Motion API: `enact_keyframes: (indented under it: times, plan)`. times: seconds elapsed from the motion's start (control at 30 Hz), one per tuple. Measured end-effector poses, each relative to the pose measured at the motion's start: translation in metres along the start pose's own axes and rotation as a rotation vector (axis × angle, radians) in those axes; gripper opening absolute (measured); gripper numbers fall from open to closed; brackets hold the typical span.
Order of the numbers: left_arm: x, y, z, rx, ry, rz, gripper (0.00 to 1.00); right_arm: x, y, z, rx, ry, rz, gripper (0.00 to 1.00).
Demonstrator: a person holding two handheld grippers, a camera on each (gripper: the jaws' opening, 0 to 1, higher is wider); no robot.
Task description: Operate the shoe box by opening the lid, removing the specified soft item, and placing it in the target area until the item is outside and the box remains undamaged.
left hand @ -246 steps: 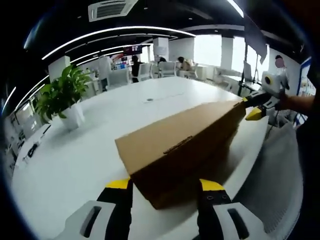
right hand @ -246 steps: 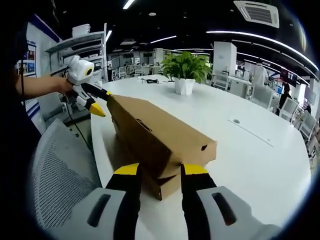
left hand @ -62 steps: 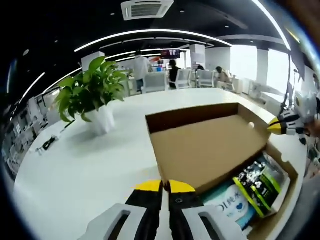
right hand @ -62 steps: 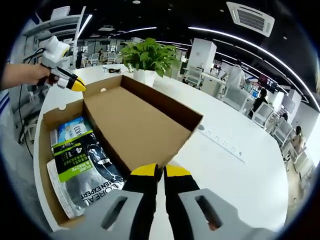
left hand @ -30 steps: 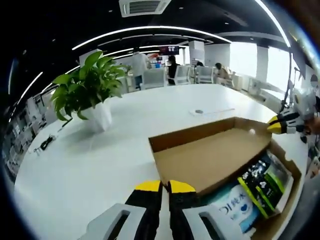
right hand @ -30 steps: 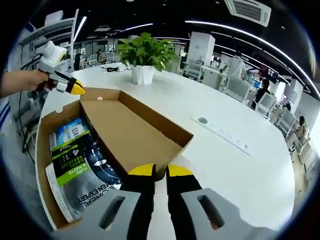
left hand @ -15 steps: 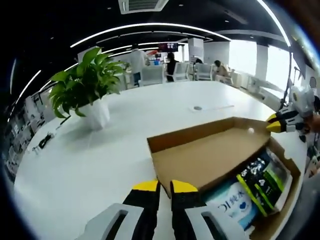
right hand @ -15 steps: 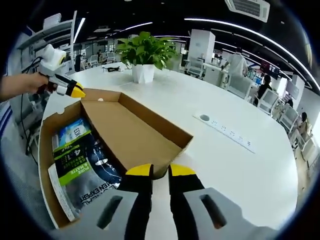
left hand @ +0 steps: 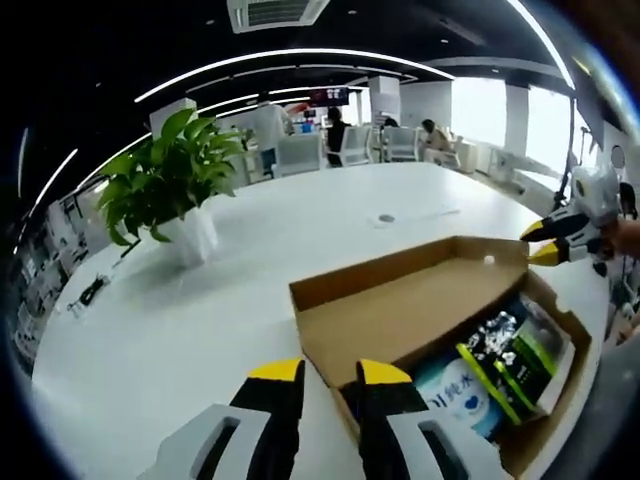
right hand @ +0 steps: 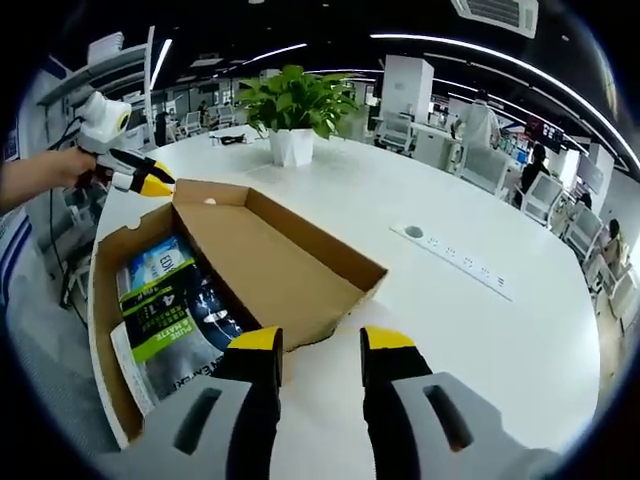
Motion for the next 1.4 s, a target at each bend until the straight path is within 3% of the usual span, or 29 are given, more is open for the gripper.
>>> enact_keyframes:
  times: [0.37, 1.03, 1.4]
  plan:
    - [-0.008, -0.015, 0.013, -0.04, 0.012, -0.017, 0.27, 0.001, 0.012, 0.017, 0.051, -0.024, 0.039, 0.41]
    - [-0.021, -0.081, 0.034, -0.22, 0.034, -0.052, 0.36, -0.002, 0.033, 0.057, 0.128, -0.073, 0.05, 0.65]
    - [-0.039, -0.106, 0.029, -0.305, 0.076, -0.017, 0.39, -0.01, 0.042, 0.078, 0.139, -0.092, 0.053, 0.81]
Point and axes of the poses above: the point that each gripper's makers call its tool centre point, and the gripper's own axes: z roughly backward along the fingers, y roughly to its left, x roughly out of its top, the point moved 3 cm from there along z, roughly backward along the fingers, and after that the axes turned 2 degrees about -x, right-handed, at the moved point
